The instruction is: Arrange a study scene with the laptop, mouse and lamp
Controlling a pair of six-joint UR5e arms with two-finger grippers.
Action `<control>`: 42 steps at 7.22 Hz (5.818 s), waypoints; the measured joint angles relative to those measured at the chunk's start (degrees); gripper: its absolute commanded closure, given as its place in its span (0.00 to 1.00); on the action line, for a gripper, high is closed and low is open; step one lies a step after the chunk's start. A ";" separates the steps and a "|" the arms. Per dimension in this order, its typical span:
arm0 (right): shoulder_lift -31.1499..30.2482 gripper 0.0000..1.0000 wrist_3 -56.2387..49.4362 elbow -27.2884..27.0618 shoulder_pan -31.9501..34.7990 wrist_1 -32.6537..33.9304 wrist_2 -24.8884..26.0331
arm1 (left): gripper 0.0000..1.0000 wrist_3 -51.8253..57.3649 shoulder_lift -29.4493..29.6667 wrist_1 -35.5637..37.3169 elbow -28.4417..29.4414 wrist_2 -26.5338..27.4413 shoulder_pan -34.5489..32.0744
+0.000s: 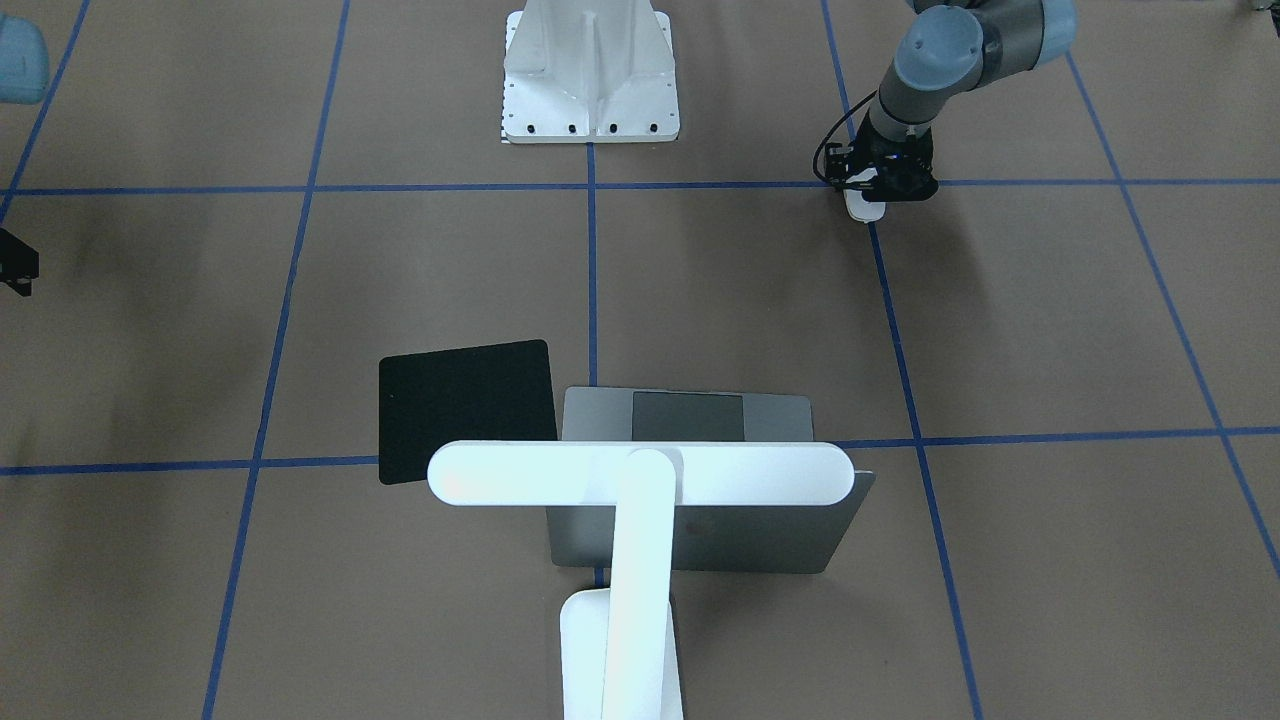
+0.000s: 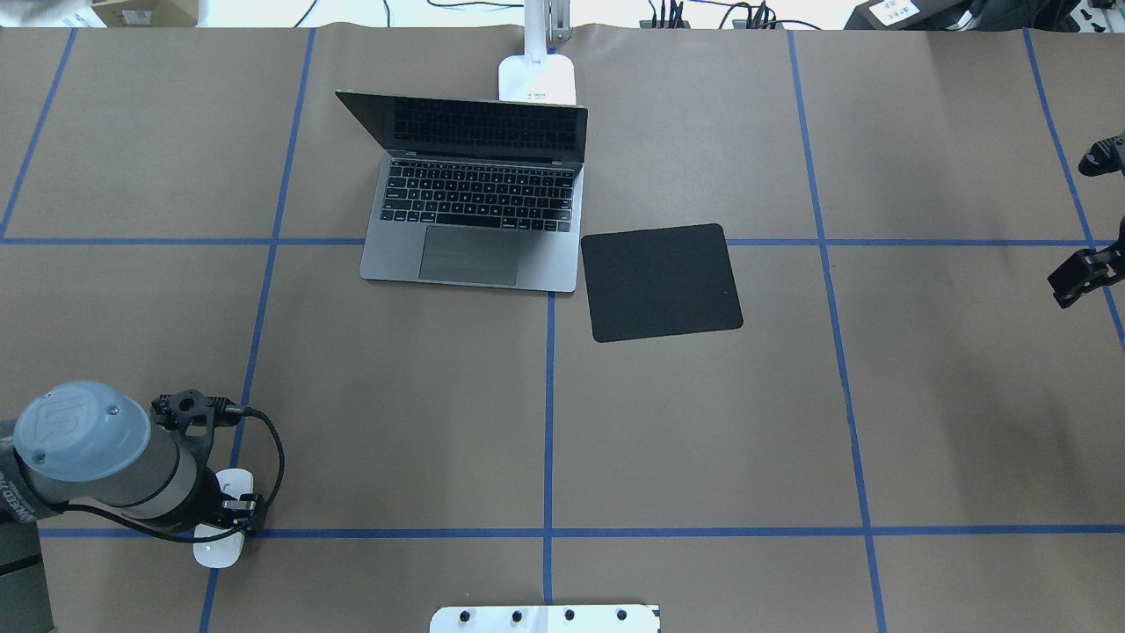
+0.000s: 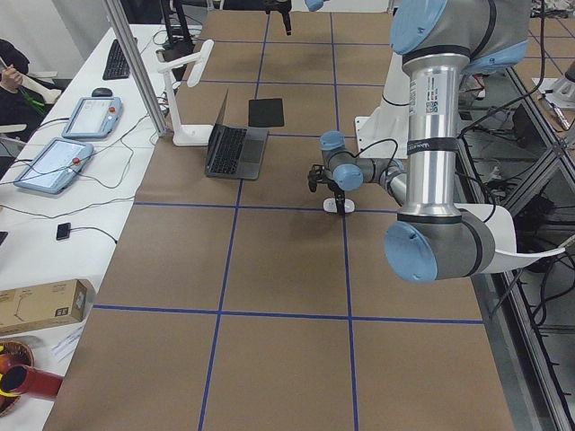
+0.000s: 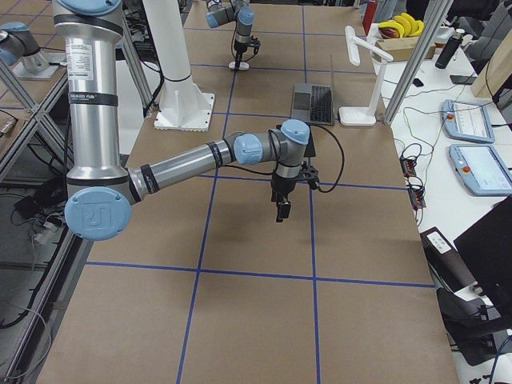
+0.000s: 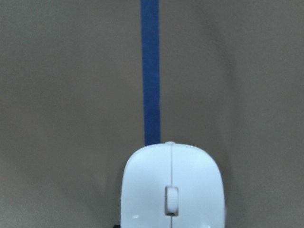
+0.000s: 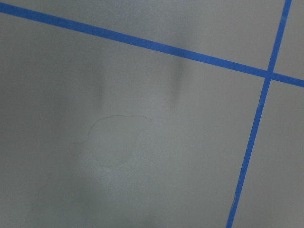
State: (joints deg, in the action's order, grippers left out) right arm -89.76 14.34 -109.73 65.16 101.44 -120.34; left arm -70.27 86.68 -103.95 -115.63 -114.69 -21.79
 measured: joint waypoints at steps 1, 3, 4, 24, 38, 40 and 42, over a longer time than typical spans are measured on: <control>0.09 0.00 -0.01 0.01 0.31 0.04 -0.16 | 0.82 1.15 0.06 0.26 -0.77 -0.31 -0.99; 0.35 0.00 0.01 0.02 1.39 0.02 -0.29 | 0.82 4.79 1.51 1.29 -1.60 -2.30 -5.23; 0.58 0.00 0.06 0.16 1.65 0.00 -0.29 | 0.82 5.89 4.30 2.84 -1.63 -2.91 -7.40; 1.61 0.00 1.04 3.53 1.81 -0.54 -9.24 | 0.41 -13.47 68.82 0.76 54.16 24.97 -0.79; 3.57 0.00 3.13 4.00 6.03 -0.61 -6.70 | 0.01 14.95 28.79 27.31 -1.06 1.49 -23.87; 3.23 0.00 2.75 4.73 7.46 -0.57 -5.97 | 0.01 29.97 20.37 27.12 0.19 -5.35 -34.49; 3.10 0.00 -2.47 8.19 11.02 -0.62 -6.08 | 0.01 46.31 16.21 26.78 6.23 -9.98 -45.06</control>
State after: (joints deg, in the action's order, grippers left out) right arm -86.66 11.87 -101.54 76.19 100.82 -126.42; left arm -23.97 102.89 -77.16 -109.40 -124.67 -66.85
